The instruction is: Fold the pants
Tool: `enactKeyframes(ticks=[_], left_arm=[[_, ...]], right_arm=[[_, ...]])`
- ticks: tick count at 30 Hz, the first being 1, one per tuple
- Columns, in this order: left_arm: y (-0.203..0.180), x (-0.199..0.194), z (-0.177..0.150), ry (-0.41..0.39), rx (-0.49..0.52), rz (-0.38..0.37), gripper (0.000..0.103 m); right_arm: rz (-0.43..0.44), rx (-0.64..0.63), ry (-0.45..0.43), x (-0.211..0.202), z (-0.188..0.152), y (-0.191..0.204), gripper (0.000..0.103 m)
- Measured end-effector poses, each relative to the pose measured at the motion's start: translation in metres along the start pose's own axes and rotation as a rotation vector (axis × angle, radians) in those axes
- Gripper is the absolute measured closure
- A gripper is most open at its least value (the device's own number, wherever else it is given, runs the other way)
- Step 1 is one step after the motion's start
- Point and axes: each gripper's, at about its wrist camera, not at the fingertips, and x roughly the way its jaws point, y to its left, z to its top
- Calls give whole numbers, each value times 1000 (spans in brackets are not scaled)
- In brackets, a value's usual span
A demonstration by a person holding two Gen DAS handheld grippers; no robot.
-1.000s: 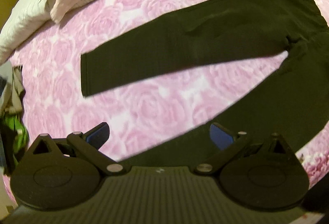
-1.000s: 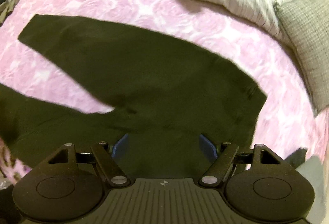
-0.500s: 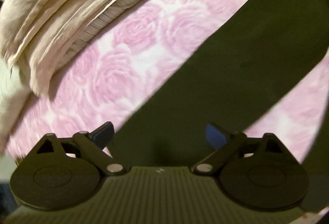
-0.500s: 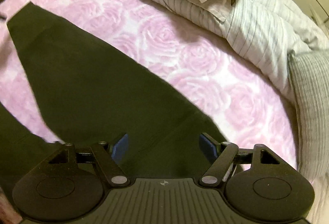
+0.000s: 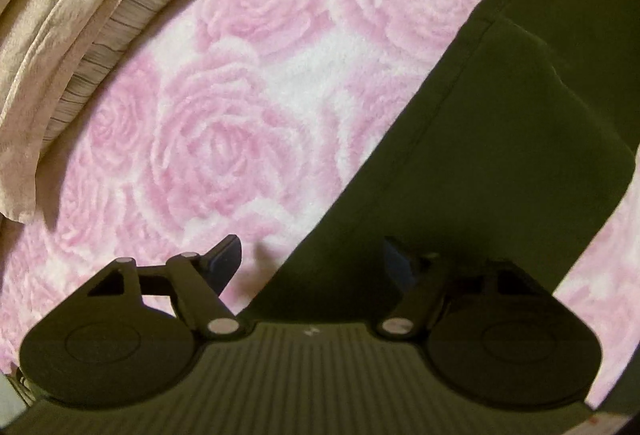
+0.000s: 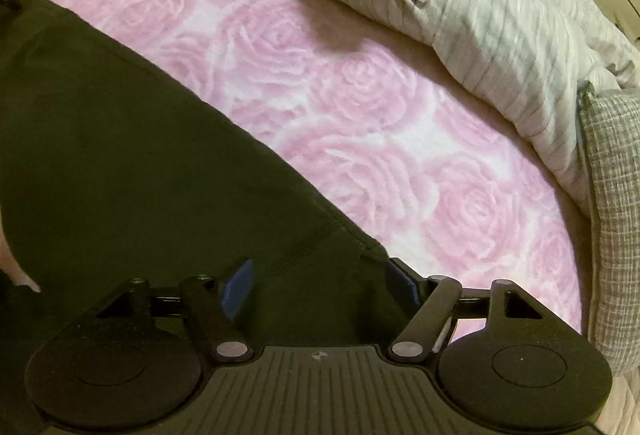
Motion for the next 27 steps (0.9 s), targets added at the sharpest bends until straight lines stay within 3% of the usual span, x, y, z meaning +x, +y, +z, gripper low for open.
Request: enactKeyframes(ticks=[5,11,18,21,27], left_arm=[[-20,-24,1,-56,-43,19,31],[-75,-69,-28,-119,-122,40,31],[-198,-117,-90,-115,-92,86,29],[-256,-133,-121,-106,-87,63,29],[-366,-160,-178,-139,87,80,29]], right_arm=[[-15,74,-36,-16,-12,0,33],[8,20,-93,-58,-66,57,33],[35,-108,-60,-93,-175,155,33],[40,-189,-65,-103,-218,191,33],[-1,-302,-146,-111,-268,248,33]])
